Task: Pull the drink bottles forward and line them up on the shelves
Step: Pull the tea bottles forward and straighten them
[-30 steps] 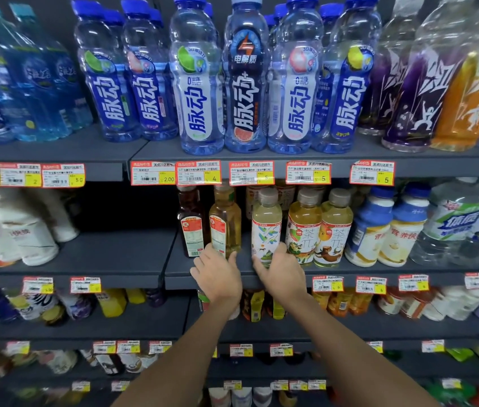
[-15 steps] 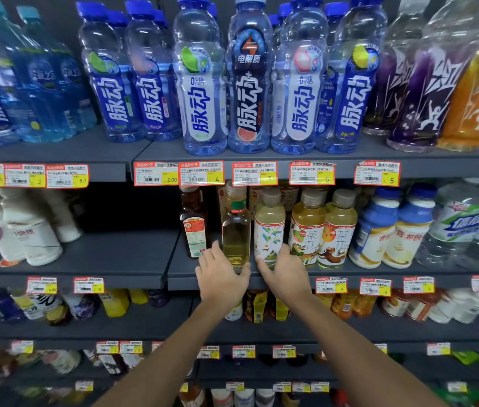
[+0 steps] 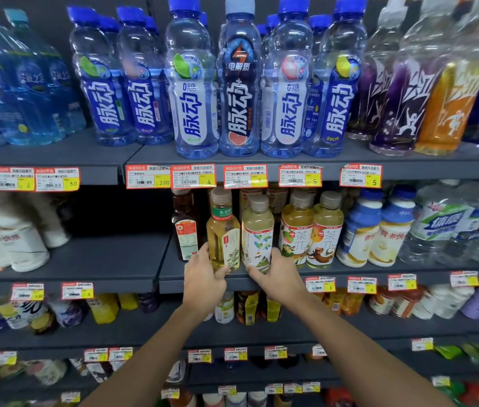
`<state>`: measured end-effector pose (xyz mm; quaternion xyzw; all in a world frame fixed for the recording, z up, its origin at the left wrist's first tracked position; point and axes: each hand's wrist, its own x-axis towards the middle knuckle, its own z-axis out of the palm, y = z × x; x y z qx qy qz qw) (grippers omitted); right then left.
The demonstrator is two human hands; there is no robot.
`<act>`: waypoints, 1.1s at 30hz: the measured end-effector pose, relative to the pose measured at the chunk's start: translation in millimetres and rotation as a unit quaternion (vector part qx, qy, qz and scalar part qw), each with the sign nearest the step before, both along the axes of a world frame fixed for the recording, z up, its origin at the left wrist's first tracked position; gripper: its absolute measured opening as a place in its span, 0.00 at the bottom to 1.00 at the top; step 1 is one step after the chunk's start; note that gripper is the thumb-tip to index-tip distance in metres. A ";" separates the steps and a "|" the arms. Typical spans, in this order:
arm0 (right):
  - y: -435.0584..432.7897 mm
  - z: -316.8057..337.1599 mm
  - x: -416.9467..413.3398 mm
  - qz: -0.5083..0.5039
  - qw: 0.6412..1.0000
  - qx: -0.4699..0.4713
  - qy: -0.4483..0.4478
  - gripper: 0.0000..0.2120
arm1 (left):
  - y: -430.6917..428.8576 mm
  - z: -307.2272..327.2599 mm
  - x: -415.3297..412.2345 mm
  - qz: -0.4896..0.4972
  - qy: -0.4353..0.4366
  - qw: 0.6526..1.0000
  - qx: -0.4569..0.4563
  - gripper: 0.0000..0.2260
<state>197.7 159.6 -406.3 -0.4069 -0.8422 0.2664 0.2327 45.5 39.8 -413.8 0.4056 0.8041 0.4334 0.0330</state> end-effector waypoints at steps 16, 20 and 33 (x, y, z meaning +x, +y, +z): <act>-3.7 7.5 4.5 -0.018 0.999 -0.010 -0.030 0.24 | -5.3 -3.2 -2.0 -0.010 -0.046 0.999 0.011 0.25; -14.6 4.8 -0.4 -0.089 0.993 0.064 -0.053 0.29 | -5.8 -4.4 -0.5 -0.016 -0.033 0.999 0.016 0.25; -1.5 6.0 15.5 -0.072 0.991 0.058 -0.095 0.21 | 1.6 2.2 -6.9 -0.023 -0.043 0.999 -0.003 0.25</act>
